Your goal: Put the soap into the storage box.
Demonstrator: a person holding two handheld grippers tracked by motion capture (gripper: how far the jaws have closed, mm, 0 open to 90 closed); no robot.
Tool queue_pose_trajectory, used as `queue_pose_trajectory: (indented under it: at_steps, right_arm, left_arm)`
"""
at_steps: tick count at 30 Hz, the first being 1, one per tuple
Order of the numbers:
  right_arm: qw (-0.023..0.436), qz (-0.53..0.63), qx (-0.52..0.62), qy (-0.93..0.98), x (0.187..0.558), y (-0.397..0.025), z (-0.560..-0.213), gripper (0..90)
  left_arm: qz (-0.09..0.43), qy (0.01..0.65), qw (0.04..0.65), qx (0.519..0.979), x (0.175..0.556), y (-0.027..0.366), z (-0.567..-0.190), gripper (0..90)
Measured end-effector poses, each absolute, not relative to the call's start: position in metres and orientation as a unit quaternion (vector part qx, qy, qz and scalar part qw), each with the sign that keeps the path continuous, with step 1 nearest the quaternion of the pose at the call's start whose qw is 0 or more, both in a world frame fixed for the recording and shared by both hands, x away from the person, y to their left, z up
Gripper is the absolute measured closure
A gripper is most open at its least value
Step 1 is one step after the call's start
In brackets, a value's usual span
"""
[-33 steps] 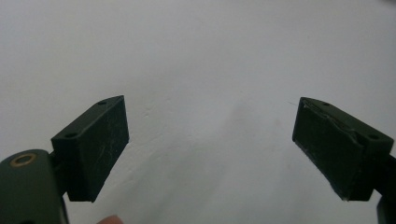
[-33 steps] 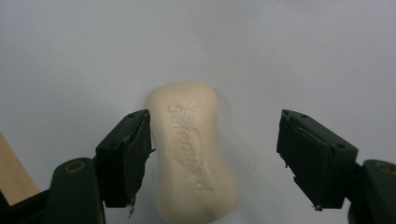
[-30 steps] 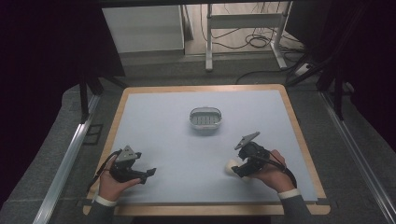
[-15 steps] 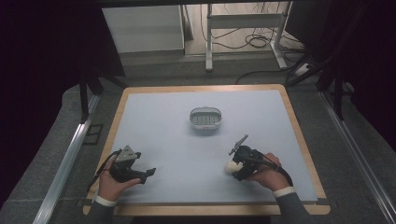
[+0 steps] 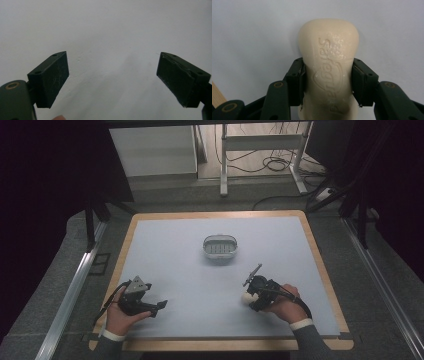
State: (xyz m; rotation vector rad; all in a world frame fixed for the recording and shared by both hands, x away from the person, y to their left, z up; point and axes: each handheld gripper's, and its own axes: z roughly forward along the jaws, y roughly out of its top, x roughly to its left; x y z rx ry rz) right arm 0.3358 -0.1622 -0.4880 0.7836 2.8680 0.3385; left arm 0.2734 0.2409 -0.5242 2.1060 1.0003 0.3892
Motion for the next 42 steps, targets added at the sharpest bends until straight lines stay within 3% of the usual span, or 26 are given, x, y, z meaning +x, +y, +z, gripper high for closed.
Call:
queue_pose_trajectory:
  at_steps: [42]
  right_arm:
    - [0.120, 0.152, 0.279, 0.941, 0.367, -0.165, -0.456, 49.5]
  left_arm:
    - [0.152, 0.392, 0.381, 0.823, 0.273, 0.242, -0.523, 11.1]
